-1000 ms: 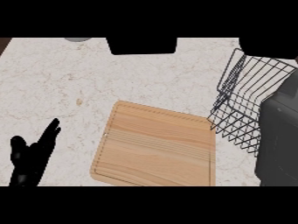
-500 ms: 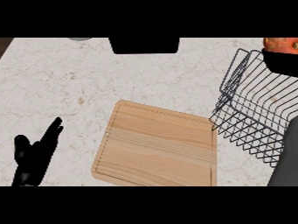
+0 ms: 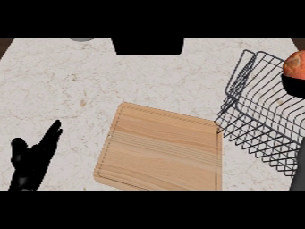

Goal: Pick the squash from the cutting board and place it in the basket

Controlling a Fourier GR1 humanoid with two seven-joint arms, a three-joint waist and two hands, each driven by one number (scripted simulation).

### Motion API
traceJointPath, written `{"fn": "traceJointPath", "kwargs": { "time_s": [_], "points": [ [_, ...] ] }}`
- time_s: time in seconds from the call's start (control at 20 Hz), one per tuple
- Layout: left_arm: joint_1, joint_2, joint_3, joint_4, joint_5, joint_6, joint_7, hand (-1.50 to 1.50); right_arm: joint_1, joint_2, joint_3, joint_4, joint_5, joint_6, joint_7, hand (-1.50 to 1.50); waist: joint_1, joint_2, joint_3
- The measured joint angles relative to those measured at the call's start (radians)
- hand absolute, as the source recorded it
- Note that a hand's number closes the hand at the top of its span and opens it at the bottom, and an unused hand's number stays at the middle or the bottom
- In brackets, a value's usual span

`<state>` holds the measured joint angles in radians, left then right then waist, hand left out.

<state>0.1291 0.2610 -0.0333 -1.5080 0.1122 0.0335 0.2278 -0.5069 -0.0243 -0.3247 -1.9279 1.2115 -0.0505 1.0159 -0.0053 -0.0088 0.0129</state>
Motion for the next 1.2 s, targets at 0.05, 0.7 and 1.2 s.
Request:
{"fn": "traceJointPath", "kwargs": {
  "time_s": [0.05, 0.7, 1.2],
  "points": [
    [-0.004, 0.0, 0.003, 0.008, 0.0, -0.002, 0.001, 0.0, 0.019, -0.004, 0.003, -0.008, 0.001, 0.015, -0.001, 1.5, -0.001, -0.001, 0.0],
    [0.0, -0.019, 0.008, -0.004, -0.017, 0.002, 0.011, 0.0, 0.193, -0.095, -0.046, -0.176, -0.097, 0.099, -0.073, -1.5, -0.001, -0.003, -0.001],
    [0.018, -0.018, 0.023, -0.023, -0.019, -0.005, 0.024, 0.0, 0.279, -0.106, -0.226, -0.392, -0.209, 0.113, -0.025, -1.5, -0.012, -0.006, -0.002]
  ]
}}
